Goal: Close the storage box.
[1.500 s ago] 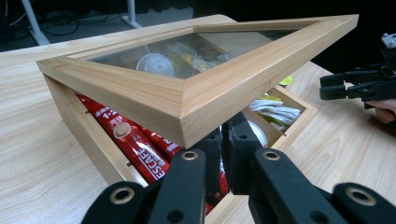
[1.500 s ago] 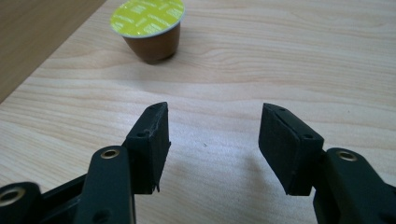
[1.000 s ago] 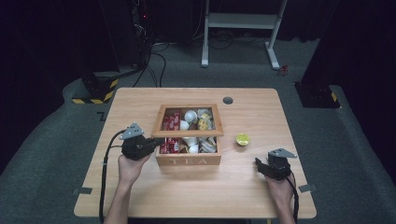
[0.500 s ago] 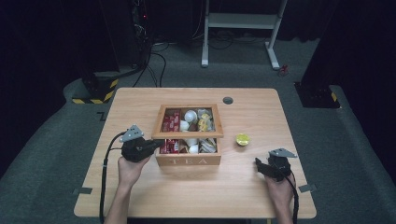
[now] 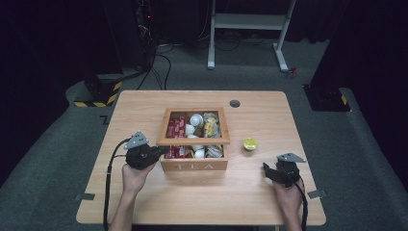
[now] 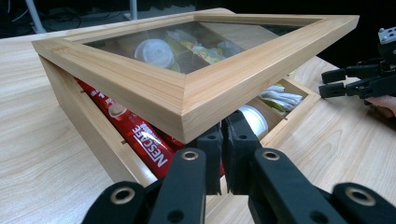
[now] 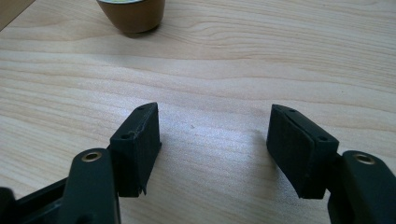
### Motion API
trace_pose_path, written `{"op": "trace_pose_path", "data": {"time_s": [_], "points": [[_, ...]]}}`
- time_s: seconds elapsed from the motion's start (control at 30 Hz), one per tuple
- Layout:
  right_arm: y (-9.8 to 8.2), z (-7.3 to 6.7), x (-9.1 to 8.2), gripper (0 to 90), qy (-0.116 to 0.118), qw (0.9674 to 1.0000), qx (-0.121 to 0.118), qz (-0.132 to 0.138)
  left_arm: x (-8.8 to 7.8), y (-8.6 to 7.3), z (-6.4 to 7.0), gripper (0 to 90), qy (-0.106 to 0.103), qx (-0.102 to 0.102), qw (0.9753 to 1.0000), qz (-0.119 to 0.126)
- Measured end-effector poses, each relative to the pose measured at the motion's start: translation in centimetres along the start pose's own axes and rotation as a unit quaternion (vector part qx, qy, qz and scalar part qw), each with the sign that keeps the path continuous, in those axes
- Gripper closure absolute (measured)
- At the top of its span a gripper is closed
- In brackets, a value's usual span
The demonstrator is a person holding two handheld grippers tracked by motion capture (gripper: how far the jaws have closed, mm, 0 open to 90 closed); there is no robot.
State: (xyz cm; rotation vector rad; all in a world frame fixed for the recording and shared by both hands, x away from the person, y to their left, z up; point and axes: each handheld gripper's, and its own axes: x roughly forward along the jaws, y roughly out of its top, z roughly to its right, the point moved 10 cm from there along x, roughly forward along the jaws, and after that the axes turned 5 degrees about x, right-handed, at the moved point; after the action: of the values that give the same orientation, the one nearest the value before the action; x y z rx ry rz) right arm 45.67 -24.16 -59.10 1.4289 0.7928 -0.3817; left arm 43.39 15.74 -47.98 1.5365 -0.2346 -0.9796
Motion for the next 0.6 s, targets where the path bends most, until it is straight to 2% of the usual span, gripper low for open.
{"op": "trace_pose_path", "data": {"time_s": [0.6], "points": [[0.0, 0.0, 0.0, 34.8, 0.000, 1.0000, 0.000, 0.000, 0.3, -1.1, 0.2, 86.3, -0.004, -0.005, 0.9999, -0.008]]}}
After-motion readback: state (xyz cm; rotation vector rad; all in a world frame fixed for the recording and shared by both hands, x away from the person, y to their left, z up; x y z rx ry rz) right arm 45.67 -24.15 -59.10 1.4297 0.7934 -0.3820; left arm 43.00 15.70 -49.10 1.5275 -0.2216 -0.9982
